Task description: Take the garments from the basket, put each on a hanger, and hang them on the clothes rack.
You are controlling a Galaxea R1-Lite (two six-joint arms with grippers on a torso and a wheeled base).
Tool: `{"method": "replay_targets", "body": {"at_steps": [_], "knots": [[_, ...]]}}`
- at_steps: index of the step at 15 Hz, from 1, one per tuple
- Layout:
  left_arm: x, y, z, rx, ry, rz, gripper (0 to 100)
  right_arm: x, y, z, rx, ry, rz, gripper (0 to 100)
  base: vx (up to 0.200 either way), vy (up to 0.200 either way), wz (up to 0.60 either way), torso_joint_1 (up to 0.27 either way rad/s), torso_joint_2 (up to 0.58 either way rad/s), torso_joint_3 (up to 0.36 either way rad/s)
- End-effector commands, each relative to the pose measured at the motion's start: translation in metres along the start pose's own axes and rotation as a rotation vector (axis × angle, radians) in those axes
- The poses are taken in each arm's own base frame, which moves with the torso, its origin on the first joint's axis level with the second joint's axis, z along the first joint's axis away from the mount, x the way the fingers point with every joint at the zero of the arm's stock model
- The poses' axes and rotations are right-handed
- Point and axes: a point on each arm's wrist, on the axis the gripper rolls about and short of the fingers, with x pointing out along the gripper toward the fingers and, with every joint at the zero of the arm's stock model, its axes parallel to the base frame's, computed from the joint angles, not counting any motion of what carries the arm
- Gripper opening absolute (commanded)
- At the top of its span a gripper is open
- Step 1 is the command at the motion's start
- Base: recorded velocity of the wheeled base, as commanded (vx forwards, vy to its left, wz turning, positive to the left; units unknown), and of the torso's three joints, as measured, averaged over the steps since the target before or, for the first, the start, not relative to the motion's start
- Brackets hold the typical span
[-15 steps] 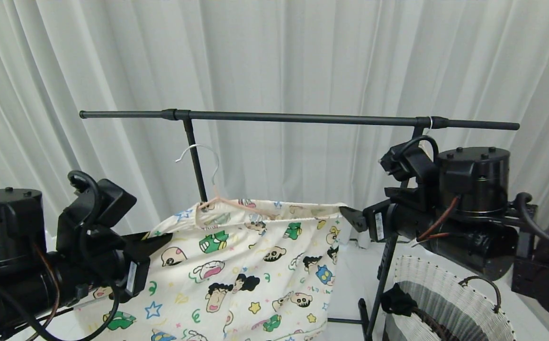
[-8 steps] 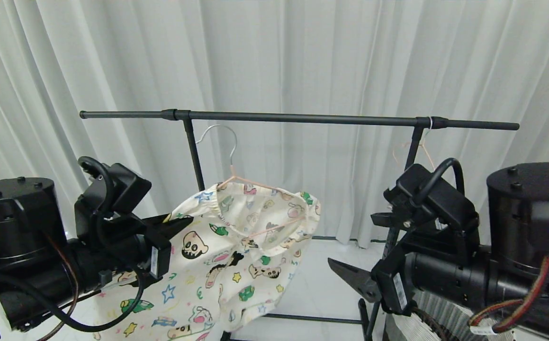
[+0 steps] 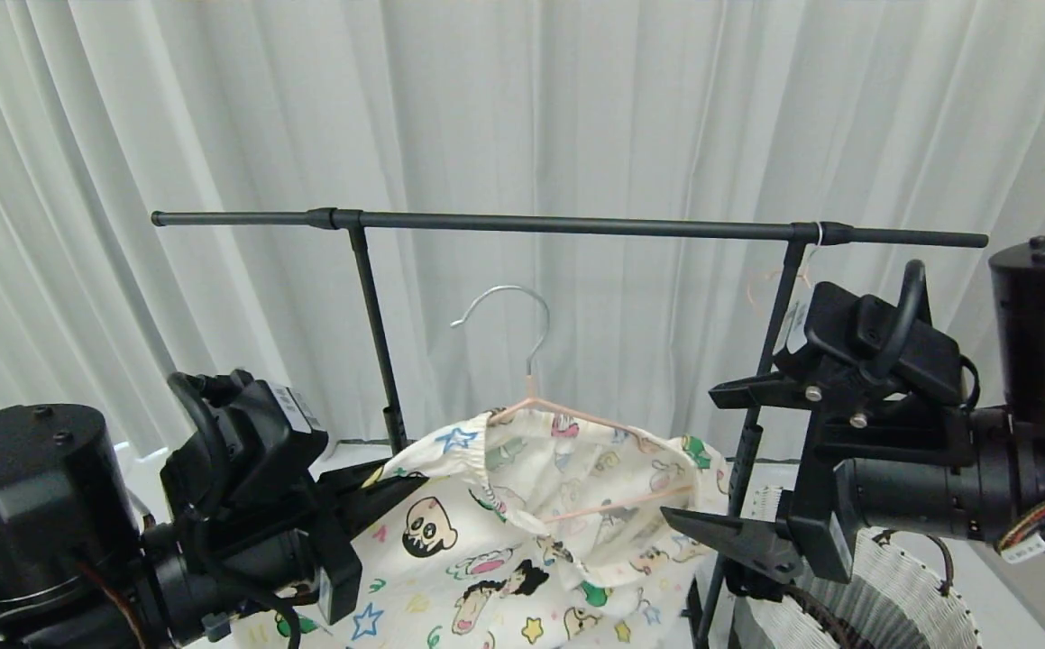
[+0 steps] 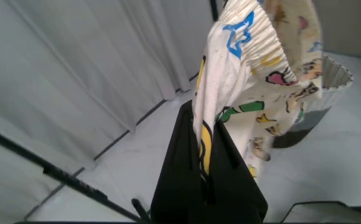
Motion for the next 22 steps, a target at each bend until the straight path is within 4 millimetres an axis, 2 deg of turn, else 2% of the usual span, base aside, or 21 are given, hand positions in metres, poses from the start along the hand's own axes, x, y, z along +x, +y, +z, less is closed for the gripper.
{"method": "replay_targets", "body": {"at_steps": [1,7,12,19,20,22], "knots": [[-0.005,-0.004,0.006,0.058,-0.045,-0.046,0,0.015,-0.004,0.009,-0.023,-0.006,0.029,100,0.000,0.000,0.00,0.000,0.00,0.000],[-0.015,-0.007,0.014,0.108,-0.112,-0.083,0,0.026,0.001,-0.001,-0.047,0.083,0.144,100,0.000,0.000,0.00,0.000,0.00,0.000],[-0.014,-0.016,0.017,0.119,-0.130,-0.131,0,0.052,0.001,-0.001,-0.049,0.129,0.169,100,0.000,0.000,0.00,0.000,0.00,0.000],[-0.012,-0.017,0.017,0.121,-0.127,-0.134,0,0.052,0.004,-0.004,-0.047,0.191,0.196,100,0.000,0.000,0.00,0.000,0.00,0.000],[-0.012,-0.017,0.017,0.121,-0.127,-0.134,0,0.053,0.004,-0.004,-0.048,0.194,0.197,0,0.000,0.000,0.00,0.000,0.00,0.000],[-0.012,-0.017,0.017,0.121,-0.127,-0.134,0,0.053,0.004,-0.004,-0.048,0.194,0.195,0,0.000,0.000,0.00,0.000,0.00,0.000]]}}
